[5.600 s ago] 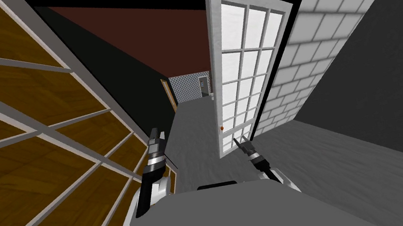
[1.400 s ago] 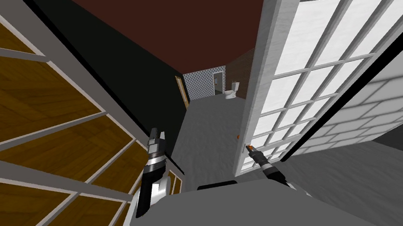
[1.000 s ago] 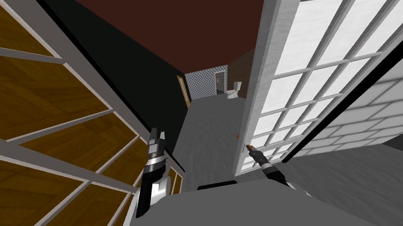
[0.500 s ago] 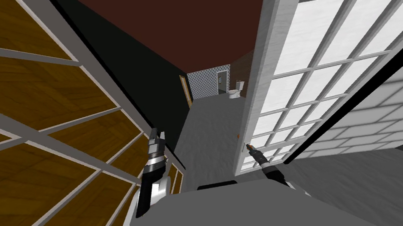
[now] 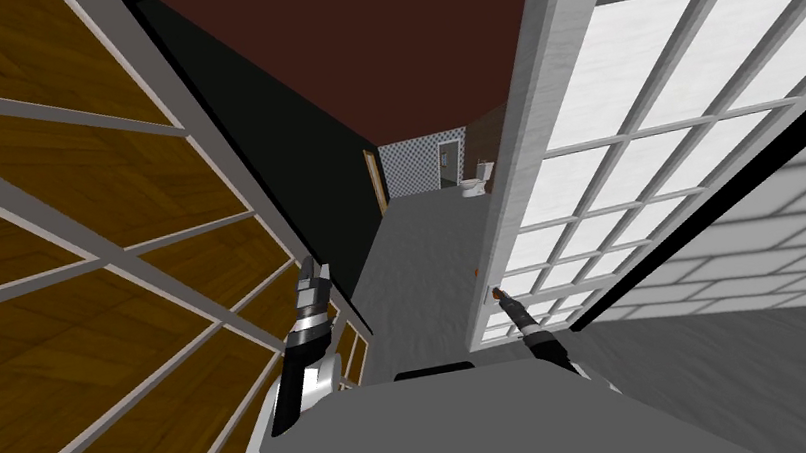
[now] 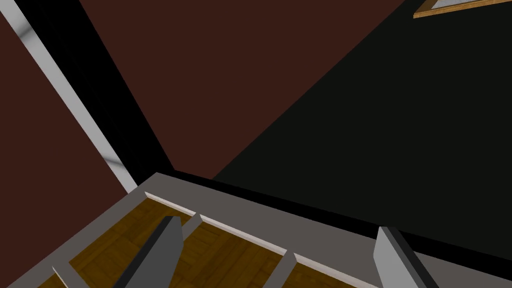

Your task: Pull the door open

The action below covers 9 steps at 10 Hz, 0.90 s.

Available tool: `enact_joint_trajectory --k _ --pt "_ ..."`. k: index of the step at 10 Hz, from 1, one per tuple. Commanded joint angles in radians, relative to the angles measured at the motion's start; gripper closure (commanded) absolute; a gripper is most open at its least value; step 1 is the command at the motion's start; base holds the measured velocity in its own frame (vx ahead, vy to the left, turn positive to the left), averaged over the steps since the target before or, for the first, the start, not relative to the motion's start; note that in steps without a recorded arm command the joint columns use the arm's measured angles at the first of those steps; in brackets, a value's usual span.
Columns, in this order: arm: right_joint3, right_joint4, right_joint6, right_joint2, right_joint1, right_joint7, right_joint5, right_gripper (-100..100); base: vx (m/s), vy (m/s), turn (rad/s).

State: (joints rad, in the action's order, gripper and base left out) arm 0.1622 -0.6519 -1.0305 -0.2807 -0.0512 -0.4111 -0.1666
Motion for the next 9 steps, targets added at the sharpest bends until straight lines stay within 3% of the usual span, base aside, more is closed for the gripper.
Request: enact_joint_trajectory --k 1,3,9 --pt "-0.008 -0.002 -0.001 0.004 0.001 0.029 0.007 100 -0.036 -0.021 0.034" --pt "-0.025 -0.004 0.006 0.003 0.003 0.095 0.044 100 -0.059 -0.035 0.098" --pt "-0.051 -0.007 0.016 0.0 0.007 0.233 0.101 100 -0.045 -0.025 0.058"
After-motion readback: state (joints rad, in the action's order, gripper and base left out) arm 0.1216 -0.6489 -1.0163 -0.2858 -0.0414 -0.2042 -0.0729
